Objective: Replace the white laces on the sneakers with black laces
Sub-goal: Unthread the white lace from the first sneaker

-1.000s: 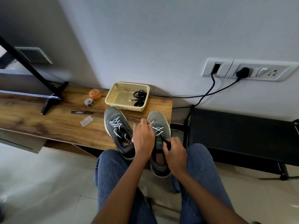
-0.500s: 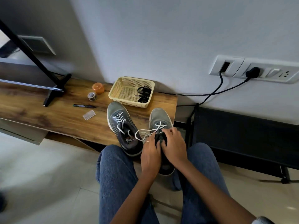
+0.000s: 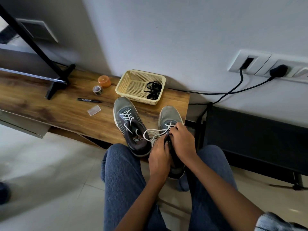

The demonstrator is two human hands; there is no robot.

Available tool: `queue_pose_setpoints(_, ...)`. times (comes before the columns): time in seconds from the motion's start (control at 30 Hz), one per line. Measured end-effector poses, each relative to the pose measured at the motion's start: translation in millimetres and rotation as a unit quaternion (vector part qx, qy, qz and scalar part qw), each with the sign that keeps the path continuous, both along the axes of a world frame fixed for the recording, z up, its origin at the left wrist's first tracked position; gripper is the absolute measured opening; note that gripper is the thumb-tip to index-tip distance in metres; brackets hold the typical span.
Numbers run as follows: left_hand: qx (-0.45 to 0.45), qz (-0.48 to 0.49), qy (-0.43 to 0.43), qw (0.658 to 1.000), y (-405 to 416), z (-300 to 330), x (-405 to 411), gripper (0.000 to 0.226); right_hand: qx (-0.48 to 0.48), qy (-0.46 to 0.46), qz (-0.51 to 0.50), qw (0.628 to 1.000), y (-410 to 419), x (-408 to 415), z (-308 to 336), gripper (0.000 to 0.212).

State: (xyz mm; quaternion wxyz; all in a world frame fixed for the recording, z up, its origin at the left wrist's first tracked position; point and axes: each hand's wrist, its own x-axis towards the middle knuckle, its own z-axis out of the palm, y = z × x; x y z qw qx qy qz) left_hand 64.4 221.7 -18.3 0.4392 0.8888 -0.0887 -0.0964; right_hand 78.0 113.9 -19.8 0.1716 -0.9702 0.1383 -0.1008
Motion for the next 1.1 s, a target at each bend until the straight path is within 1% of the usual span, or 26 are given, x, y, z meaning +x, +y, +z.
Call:
queue_pose_setpoints(0.1, 0.005, 0.012, 0.019, 1.000, -2, 1, 0, 0.037, 0.076, 0.012, -0.028, 0.997, 1, -2, -3, 0.012)
queue_pose_setpoints(0.23, 0.003, 0.025, 0.017, 1.000, -1, -3, -2, 0.037, 0.154, -0.035, -0.074, 0.985, 2, -5, 1, 0.009)
queue_pose_setpoints(0.3, -0.001, 0.037, 0.004, 0.999, 0, -5, -2, 0.037, 0.229, -0.042, -0.129, 0.964, -3, -3, 4, 0.011)
queue_pose_setpoints(0.33, -0.006, 0.043, 0.003, 0.999, 0, -6, -3, 0.037, 0.285, -0.041, -0.168, 0.943, -7, -1, 6, 0.013)
queue_pose_setpoints(0.37, -0.008, 0.047, 0.004, 0.999, 0, -6, -4, 0.037, 0.358, -0.044, -0.216, 0.907, -12, 1, 8, 0.015)
queue_pose_setpoints(0.4, -0.009, 0.049, 0.006, 0.999, 1, -6, -4, 0.037, 0.447, -0.052, -0.270, 0.851, -16, 2, 10, 0.018)
queue_pose_setpoints(0.47, -0.008, 0.047, 0.007, 0.999, 1, -6, -5, 0.037, 0.617, -0.073, -0.352, 0.700, -21, 3, 14, 0.023)
queue_pose_setpoints(0.5, -0.008, 0.046, 0.006, 0.999, 1, -6, -5, 0.036, 0.659, -0.080, -0.371, 0.649, -23, 2, 15, 0.024)
queue_pose_setpoints(0.53, -0.006, 0.044, 0.004, 0.999, 1, -6, -5, 0.036, 0.673, -0.084, -0.382, 0.628, -23, 1, 13, 0.024)
queue_pose_setpoints(0.57, -0.004, 0.043, 0.002, 0.999, 0, -5, -4, 0.036, 0.668, -0.087, -0.385, 0.631, -22, 0, 13, 0.023)
queue_pose_setpoints(0.6, 0.000, 0.042, 0.001, 0.999, 0, -4, -3, 0.036, 0.638, -0.084, -0.381, 0.664, -21, 0, 12, 0.021)
queue_pose_setpoints(0.63, 0.004, 0.039, 0.002, 0.999, -1, -3, -3, 0.036, 0.580, -0.078, -0.371, 0.721, -19, 0, 11, 0.017)
queue_pose_setpoints(0.67, 0.009, 0.036, 0.005, 0.999, -2, -2, -2, 0.036, 0.503, -0.073, -0.342, 0.790, -17, -1, 13, 0.016)
queue_pose_setpoints(0.7, 0.015, 0.033, 0.009, 0.999, -2, -2, -1, 0.036, 0.426, -0.073, -0.288, 0.854, -14, -2, 16, 0.021)
queue_pose_setpoints(0.73, 0.020, 0.031, 0.012, 0.999, -2, -1, 0, 0.036, 0.359, -0.081, -0.214, 0.905, -12, -3, 17, 0.028)
queue_pose_setpoints(0.77, 0.023, 0.028, 0.016, 0.999, -2, -2, 0, 0.036, 0.300, -0.080, -0.138, 0.940, -9, -3, 16, 0.033)
queue_pose_setpoints(0.8, 0.023, 0.026, 0.020, 0.999, -2, -2, 1, 0.036, 0.242, -0.052, -0.077, 0.966, -6, -3, 16, 0.035)
queue_pose_setpoints(0.83, 0.020, 0.024, 0.024, 0.999, -2, -1, 1, 0.037, 0.179, -0.011, -0.039, 0.983, -3, -3, 16, 0.034)
queue_pose_setpoints(0.87, 0.018, 0.022, 0.026, 0.999, -2, 0, 1, 0.037, 0.122, 0.032, -0.018, 0.992, -1, -4, 12, 0.032)
queue_pose_setpoints(0.93, 0.019, 0.019, 0.028, 0.999, -2, 2, 1, 0.036, 0.047, 0.073, -0.010, 0.996, 2, -6, 6, 0.029)
queue_pose_setpoints(1.0, 0.022, 0.016, 0.028, 0.999, -2, 3, 1, 0.036, 0.017, 0.052, -0.027, 0.998, 3, -6, 2, 0.023)
queue_pose_setpoints(1.07, 0.023, 0.017, 0.028, 0.999, -2, 4, 1, 0.036, 0.007, 0.018, -0.035, 0.999, 4, -4, 2, 0.016)
queue_pose_setpoints(1.1, 0.023, 0.018, 0.030, 0.999, -2, 5, 1, 0.036, 0.010, 0.016, -0.035, 0.999, 4, -3, 1, 0.015)
